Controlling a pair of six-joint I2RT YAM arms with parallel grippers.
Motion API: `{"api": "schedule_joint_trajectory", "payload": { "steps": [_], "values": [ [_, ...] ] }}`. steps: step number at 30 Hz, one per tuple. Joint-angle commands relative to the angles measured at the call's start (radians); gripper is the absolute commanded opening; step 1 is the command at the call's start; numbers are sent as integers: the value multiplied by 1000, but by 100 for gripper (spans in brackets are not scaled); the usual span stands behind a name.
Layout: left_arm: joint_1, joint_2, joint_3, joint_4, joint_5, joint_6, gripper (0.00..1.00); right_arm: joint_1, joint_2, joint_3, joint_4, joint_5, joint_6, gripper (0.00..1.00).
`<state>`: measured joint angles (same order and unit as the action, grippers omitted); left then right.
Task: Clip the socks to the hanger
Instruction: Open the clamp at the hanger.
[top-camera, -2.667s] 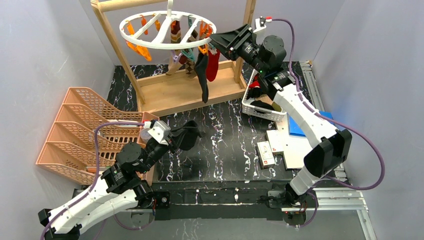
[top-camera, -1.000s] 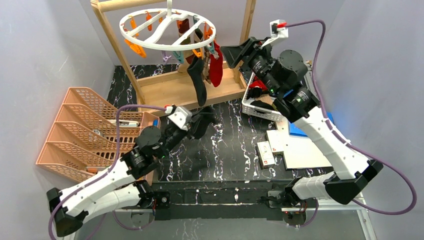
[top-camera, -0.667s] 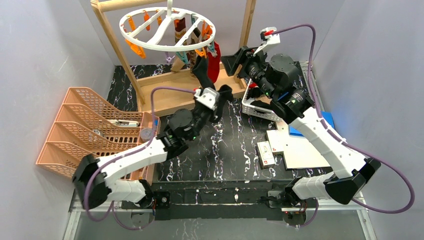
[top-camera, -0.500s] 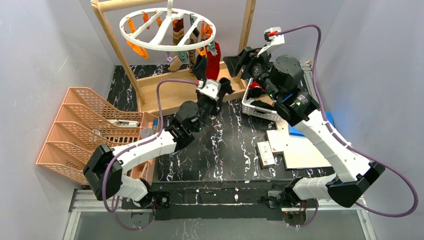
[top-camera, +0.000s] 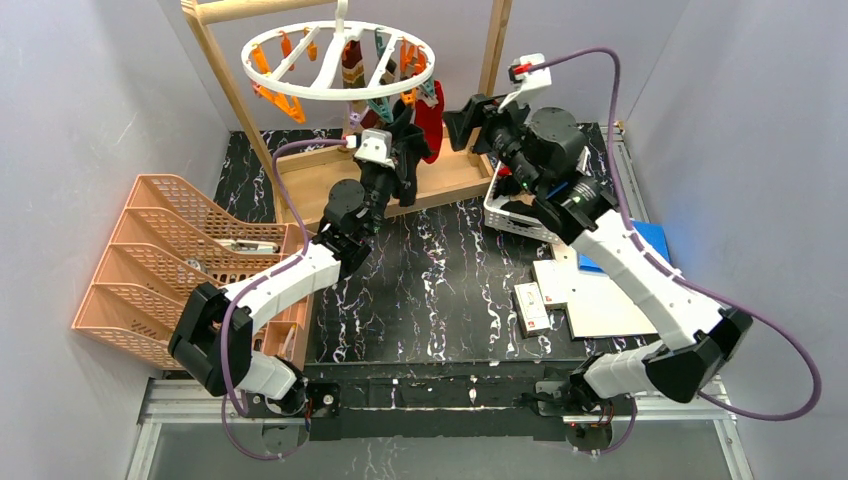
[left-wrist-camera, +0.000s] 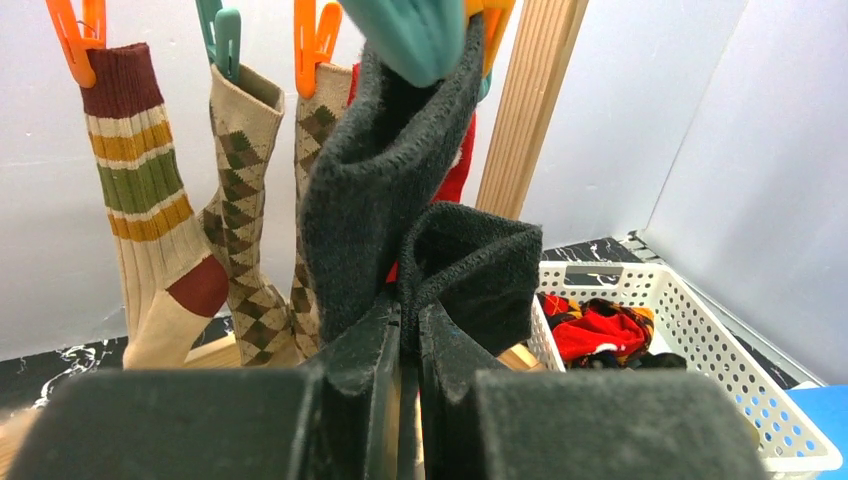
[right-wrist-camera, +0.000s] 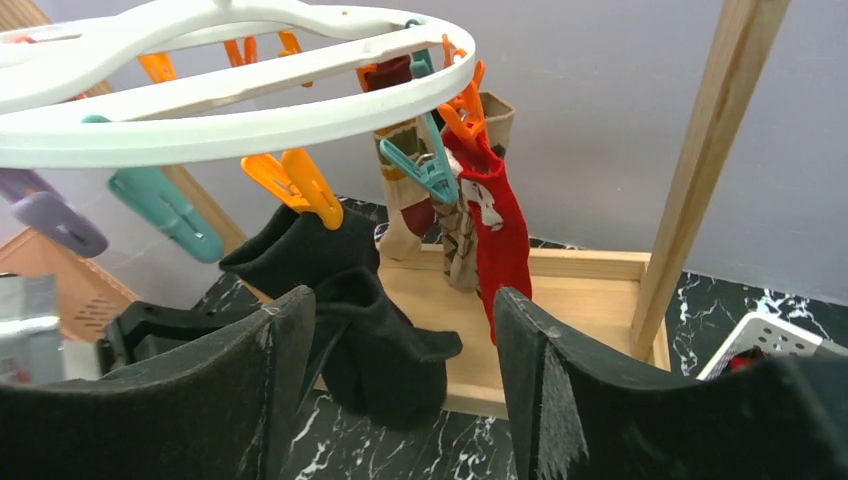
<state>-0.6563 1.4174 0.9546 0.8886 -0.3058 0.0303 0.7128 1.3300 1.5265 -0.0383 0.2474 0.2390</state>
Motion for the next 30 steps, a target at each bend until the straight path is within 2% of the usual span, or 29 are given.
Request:
{"api": "schedule_joint_trajectory", "payload": {
  "steps": [1,4,5,6,8,10,19,30],
  "values": [
    [14,-39,5,53,2,-21,0,-25,95,64,134,-56,-81,76],
    [17,-43,-6,53,-26,6,0,-177,185,121,153,-258,3,77],
    [17,-46,-11,53,-29,28,0,-209,208,93,226,-340,-29,75],
    [17,-47,-17,53,-43,38,0,-208,194,-10,411,-380,-84,75],
    [17,-45,-19,53,-46,42,0,-210,229,37,362,-446,-145,75],
    [17,-47,-18,53,-44,49,0,-211,241,3,446,-487,-219,74],
    [18,-60,-32,50,-35,69,0,-202,285,17,494,-587,-336,73],
    [18,-49,-27,50,-24,75,0,-132,316,22,547,-492,-336,72]
  ]
}}
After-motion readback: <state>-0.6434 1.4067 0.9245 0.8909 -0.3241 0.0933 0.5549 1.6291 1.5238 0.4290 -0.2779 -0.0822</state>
